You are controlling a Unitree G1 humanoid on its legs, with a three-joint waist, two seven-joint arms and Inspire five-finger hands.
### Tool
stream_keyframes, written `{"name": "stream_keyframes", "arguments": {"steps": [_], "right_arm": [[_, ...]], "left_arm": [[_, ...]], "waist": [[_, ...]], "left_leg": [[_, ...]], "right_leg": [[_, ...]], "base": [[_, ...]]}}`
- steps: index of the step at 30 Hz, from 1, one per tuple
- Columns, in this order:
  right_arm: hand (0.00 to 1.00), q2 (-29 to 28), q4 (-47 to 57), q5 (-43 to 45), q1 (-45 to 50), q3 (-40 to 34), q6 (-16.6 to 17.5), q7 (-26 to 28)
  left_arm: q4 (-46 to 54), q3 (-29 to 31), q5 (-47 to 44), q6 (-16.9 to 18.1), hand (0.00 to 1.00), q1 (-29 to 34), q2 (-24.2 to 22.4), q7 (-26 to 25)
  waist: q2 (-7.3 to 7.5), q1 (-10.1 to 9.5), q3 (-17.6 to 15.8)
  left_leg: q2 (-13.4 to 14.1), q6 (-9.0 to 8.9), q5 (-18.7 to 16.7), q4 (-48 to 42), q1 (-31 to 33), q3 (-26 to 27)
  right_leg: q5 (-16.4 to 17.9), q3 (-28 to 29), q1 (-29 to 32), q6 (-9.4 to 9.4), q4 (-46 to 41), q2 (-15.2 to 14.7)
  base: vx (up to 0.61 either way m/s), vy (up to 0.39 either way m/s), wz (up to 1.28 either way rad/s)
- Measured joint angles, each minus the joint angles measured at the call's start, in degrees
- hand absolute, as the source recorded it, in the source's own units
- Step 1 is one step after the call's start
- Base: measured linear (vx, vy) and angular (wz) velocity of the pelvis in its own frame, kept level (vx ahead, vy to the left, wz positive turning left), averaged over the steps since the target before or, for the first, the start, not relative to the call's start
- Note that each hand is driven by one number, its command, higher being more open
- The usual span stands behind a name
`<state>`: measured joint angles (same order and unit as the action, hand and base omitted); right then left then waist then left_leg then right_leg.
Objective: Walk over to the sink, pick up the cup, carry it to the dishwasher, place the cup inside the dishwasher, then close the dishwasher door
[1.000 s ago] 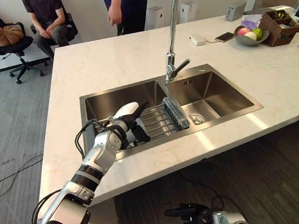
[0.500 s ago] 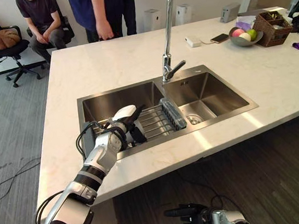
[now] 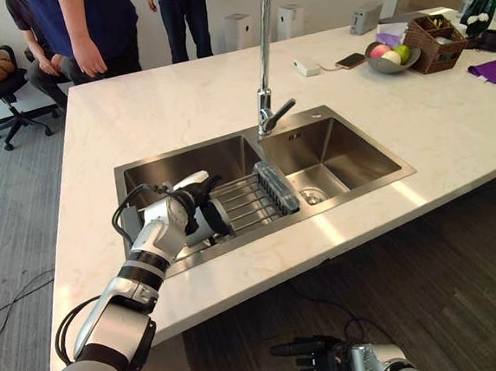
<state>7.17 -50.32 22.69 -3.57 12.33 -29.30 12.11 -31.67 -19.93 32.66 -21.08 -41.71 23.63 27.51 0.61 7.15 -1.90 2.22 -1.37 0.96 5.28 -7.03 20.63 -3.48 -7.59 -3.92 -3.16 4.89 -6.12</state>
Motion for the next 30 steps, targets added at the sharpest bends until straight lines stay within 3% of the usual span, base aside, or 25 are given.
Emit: {"name": "stream_keyframes", "arguments": {"steps": [5,13,23,30], "right_arm": [[1.0,-0.04,0.0,0.02,0.04,-0.81,-0.14,0.28],[1.0,0.05,-0.03,0.01,0.18,-0.97,0.0,0.52],[1.0,0.05,-0.06,-0.11,1.58,-2.01,0.91,0.53],[1.0,0.07,-0.08,-0.11,1.86,-1.95,1.36,0.52]], "left_arm": [[-0.55,1.17,-0.02,-0.01,1.0,-0.9,0.22,2.3],[-2.09,1.24,-6.87,1.71,1.0,0.14,1.94,-4.06],[9.78,1.76,-8.55,1.54,1.0,7.04,3.21,-5.62],[12.94,3.63,-8.55,0.51,1.0,9.11,4.88,-4.74]], "waist": [[-0.09,0.08,-0.11],[-0.24,-0.22,-0.27],[-0.33,-1.79,-0.34],[-0.35,-2.46,-0.35]], "left_leg": [[-0.01,0.0,0.0,0.0,0.0,0.03],[-0.13,-0.04,0.05,0.0,0.14,-0.56],[-0.14,-0.16,0.27,0.02,0.48,-2.51],[-0.08,-0.19,0.29,0.02,0.52,-2.8]], "right_leg": [[0.0,-0.02,-0.01,0.0,0.0,-0.01],[0.05,-0.69,-0.05,0.0,-0.03,-0.15],[0.67,-2.6,-0.75,0.32,-0.07,-0.19],[0.81,-2.92,-1.01,0.48,-0.07,-0.15]], "base": [[-0.02,-0.017,0.0],[-0.01,-0.012,0.04],[-0.01,-0.025,0.1],[-0.01,-0.01,0.02]]}}
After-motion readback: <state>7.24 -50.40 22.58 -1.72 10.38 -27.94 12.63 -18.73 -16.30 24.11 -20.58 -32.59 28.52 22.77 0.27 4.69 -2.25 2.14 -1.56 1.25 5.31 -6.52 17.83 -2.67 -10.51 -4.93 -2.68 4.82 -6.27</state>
